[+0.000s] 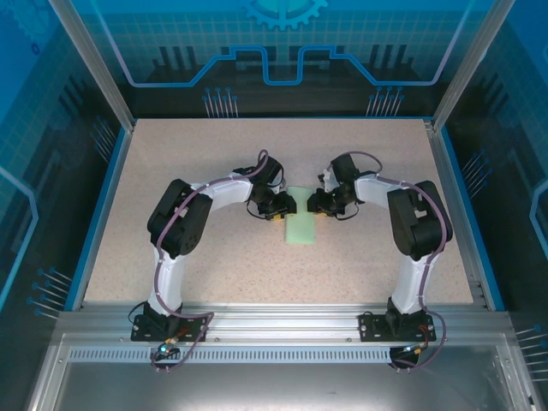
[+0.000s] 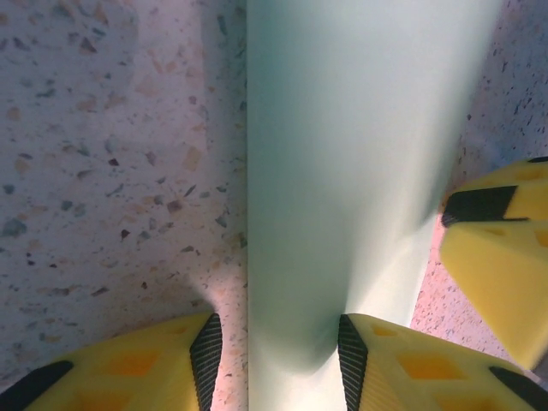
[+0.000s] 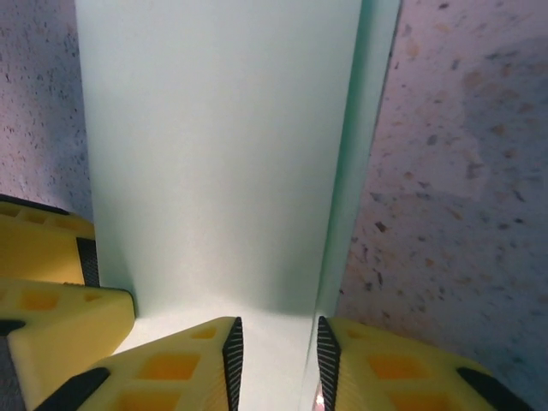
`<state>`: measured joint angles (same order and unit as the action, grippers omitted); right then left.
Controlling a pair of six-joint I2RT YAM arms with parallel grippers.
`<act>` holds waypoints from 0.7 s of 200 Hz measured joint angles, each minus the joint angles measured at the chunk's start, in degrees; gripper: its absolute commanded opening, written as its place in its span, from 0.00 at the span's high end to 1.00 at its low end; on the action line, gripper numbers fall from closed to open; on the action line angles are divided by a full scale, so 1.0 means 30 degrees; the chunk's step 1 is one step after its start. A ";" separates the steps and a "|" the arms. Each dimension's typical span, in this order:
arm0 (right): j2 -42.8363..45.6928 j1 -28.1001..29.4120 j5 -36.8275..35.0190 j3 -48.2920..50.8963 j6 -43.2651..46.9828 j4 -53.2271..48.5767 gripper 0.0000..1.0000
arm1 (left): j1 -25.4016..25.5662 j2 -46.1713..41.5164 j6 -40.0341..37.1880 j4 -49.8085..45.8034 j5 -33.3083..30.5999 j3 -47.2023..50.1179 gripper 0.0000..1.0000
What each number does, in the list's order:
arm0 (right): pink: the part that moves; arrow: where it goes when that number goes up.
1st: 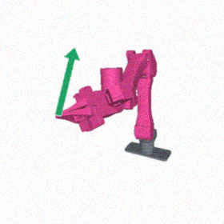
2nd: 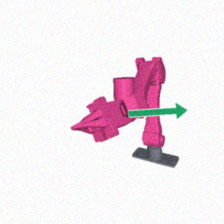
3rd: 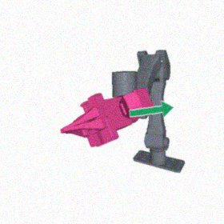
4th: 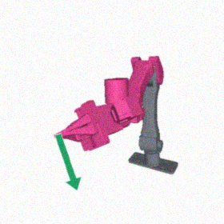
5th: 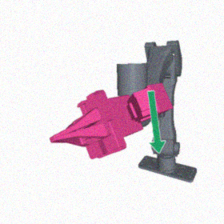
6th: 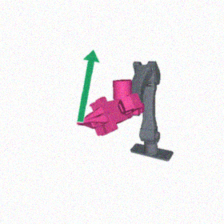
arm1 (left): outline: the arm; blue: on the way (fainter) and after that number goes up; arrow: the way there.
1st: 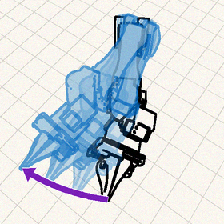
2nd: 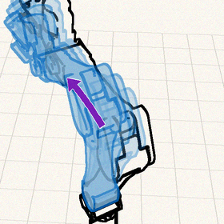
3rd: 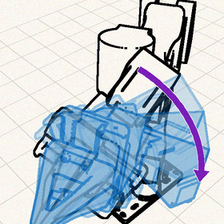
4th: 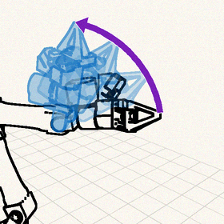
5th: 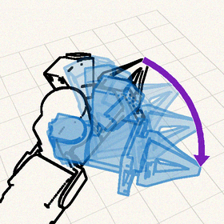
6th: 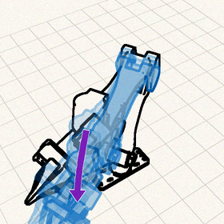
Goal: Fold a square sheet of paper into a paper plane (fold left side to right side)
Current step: First fold in half a square sheet of paper at the center of the table.
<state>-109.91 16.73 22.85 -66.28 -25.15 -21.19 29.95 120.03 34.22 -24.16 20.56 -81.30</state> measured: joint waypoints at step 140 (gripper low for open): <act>0.2528 -0.1756 -0.0605 0.1887 0.0415 -0.0495 0.54 | 0.0321 0.0656 -0.0474 -0.1887 -0.0663 -0.1581 0.52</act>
<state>-102.32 11.46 21.04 -60.62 -23.90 -22.68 30.92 121.99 32.80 -29.82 18.57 -86.04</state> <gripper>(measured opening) 0.463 0.473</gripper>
